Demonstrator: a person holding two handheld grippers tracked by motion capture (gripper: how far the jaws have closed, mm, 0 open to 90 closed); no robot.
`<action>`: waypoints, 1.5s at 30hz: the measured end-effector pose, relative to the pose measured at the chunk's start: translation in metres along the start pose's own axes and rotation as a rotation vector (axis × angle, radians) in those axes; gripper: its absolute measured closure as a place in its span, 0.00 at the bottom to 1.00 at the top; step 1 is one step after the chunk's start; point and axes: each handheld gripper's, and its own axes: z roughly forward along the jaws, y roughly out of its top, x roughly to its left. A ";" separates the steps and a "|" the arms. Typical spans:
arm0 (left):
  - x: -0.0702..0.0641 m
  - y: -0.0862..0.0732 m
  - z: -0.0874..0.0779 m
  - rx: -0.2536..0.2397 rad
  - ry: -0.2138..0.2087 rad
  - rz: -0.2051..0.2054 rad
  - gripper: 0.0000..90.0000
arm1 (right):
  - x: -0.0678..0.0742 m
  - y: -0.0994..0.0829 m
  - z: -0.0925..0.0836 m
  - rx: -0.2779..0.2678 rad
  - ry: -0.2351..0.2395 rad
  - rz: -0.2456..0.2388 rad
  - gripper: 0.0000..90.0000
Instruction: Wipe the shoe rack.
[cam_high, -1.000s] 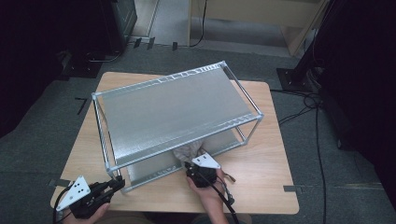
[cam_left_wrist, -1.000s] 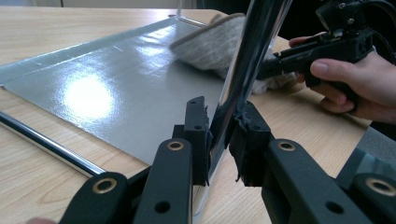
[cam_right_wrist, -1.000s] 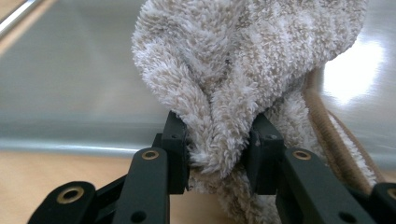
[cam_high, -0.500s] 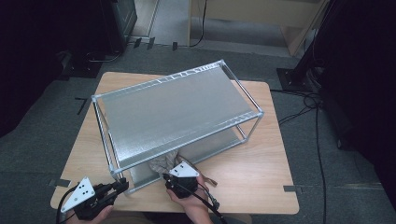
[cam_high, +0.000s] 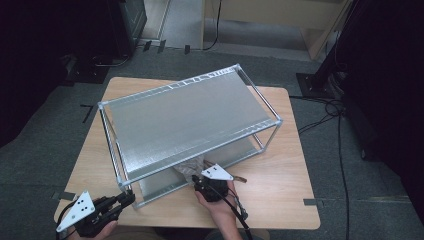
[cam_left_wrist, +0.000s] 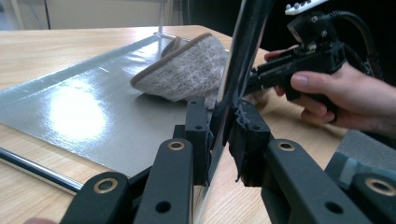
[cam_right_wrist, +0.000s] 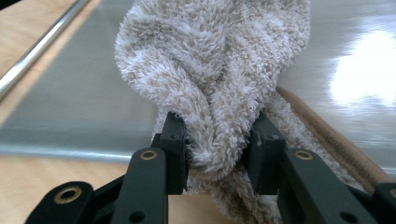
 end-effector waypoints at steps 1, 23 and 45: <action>0.000 0.000 0.000 0.001 0.001 0.004 0.87 | -0.006 0.001 -0.001 -0.003 -0.019 0.004 0.72; -0.004 0.000 0.001 0.003 -0.006 0.031 0.88 | -0.110 -0.007 -0.023 -0.042 -0.298 0.214 0.71; -0.005 0.000 0.002 0.007 0.001 0.026 0.88 | 0.022 -0.013 0.004 0.006 -0.029 -0.013 0.70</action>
